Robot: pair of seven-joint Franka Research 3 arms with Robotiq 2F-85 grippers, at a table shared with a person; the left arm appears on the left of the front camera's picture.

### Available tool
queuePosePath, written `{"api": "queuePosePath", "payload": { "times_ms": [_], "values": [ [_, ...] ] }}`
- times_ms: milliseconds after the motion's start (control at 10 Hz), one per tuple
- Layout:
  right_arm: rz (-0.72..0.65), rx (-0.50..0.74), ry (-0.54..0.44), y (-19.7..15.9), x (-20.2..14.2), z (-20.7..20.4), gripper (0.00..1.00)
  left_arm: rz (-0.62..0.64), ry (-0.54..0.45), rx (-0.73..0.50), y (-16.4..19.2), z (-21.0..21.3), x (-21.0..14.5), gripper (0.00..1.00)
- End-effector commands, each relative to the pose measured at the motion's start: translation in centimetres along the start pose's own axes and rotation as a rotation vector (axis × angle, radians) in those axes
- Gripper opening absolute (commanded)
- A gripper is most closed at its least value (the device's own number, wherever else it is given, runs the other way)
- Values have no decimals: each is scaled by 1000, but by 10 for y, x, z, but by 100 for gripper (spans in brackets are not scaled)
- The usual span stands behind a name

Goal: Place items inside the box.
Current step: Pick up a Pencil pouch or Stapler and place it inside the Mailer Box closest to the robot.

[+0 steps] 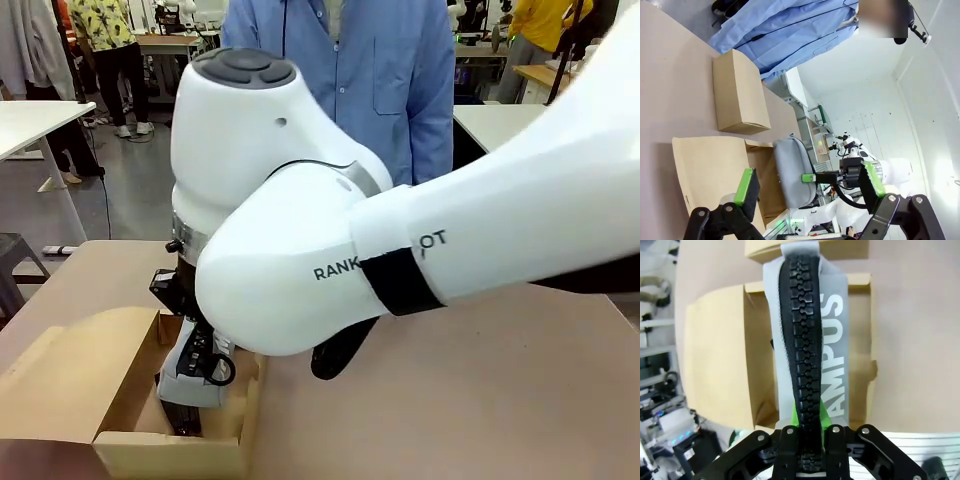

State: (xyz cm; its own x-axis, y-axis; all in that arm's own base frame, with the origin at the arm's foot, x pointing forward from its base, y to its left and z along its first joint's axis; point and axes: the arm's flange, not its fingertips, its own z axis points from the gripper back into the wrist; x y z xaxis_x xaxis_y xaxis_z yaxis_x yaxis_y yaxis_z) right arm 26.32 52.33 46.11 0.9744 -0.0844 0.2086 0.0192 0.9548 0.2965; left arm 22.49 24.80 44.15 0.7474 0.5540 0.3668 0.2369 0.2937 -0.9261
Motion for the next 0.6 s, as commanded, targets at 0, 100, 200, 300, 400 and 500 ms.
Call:
{"api": "queuePosePath", "payload": {
  "times_ms": [0,100,200,300,400,500],
  "values": [
    [-26,-24,-6,30,5,-13,11,-19,-17,-20,-1,0,1,100],
    [-31,-42,-12,31,6,-19,11,-19,-17,-20,-1,0,1,100],
    [-42,-66,-30,32,8,-27,11,-19,-17,-20,-1,0,1,100],
    [-27,-83,-16,33,9,-36,11,-19,-17,-20,-1,0,1,100],
    [-21,-100,-2,33,10,-44,11,-19,-17,-20,-1,0,1,100],
    [-19,-102,17,32,10,-53,11,-19,-17,-20,-1,0,1,100]
  ]
}}
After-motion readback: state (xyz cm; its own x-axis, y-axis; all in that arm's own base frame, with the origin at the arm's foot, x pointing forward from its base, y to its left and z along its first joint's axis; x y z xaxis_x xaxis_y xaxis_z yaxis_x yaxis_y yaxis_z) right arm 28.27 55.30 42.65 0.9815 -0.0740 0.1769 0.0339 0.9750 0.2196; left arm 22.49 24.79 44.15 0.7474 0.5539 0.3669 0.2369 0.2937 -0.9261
